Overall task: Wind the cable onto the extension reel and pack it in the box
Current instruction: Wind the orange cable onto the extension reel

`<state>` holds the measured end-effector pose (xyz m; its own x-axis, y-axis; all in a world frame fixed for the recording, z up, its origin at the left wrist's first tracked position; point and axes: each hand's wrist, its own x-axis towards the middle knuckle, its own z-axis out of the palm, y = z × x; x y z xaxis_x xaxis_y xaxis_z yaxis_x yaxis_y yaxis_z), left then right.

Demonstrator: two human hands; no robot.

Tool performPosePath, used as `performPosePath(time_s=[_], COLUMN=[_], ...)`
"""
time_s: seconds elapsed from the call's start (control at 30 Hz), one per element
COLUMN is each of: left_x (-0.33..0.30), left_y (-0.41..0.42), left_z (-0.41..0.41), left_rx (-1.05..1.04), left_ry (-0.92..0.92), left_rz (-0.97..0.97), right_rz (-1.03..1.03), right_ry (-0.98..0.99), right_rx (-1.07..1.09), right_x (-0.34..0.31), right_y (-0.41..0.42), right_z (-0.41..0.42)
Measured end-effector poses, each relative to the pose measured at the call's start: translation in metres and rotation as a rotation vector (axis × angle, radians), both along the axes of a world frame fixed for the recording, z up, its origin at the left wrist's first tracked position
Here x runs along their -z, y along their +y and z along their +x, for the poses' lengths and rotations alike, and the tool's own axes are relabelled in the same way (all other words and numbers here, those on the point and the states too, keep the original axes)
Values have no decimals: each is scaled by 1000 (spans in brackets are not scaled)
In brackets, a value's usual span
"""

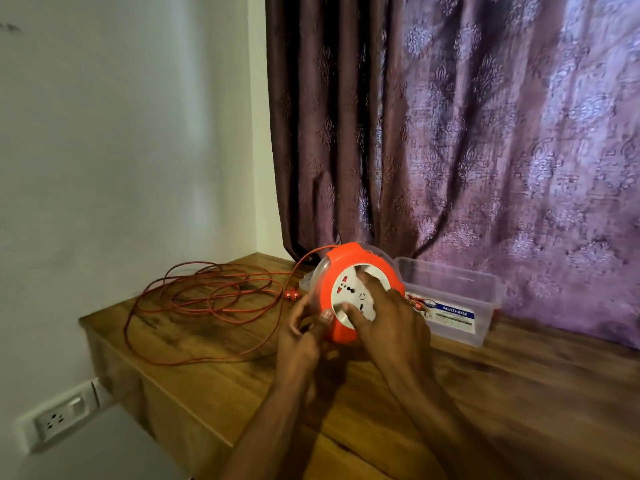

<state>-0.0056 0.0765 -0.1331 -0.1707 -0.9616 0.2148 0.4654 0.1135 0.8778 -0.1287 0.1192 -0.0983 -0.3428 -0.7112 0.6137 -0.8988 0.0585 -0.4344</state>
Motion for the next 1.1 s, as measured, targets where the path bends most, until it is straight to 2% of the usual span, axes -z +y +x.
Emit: performPosePath(time_s=[0.17,0.27,0.33,0.4,0.47,0.5,0.57,0.73,1.0,1.1], left_x=[17,27,26,24,20,19,19,20,18,22], left_y=[-18,-25,-30,-38,-42,-44,-47,-45,-44,-44], left_z=[-12,-20,-24,-27,-30,-32,-36,-44,-43,-42], left_rx=[2,25,18,-27,-55,-58,-44,43,53,84], left_ry=[24,104,157,147,143,163,208,264,257,237], left_rz=[-11,-8,25,32,32,41,58,92,57,30], right_rz=[-29,-54,-63,-105,-169,-161,-53,135,42,10], right_ry=[-334,-707,-803,-604,-199,-23,158,237,233,129], right_rx=[60,-93,-156,-132,-46,-25,-25,-136,-60,-1], right_x=[6,10,10,11,11,11,11,19,19,17], right_y=[-24,-37,-43,-42,-39,-38,-39,-47,-52,-47], right_z=[0,-3,-4,-4,-9,-11,-17,-24,-30,-28])
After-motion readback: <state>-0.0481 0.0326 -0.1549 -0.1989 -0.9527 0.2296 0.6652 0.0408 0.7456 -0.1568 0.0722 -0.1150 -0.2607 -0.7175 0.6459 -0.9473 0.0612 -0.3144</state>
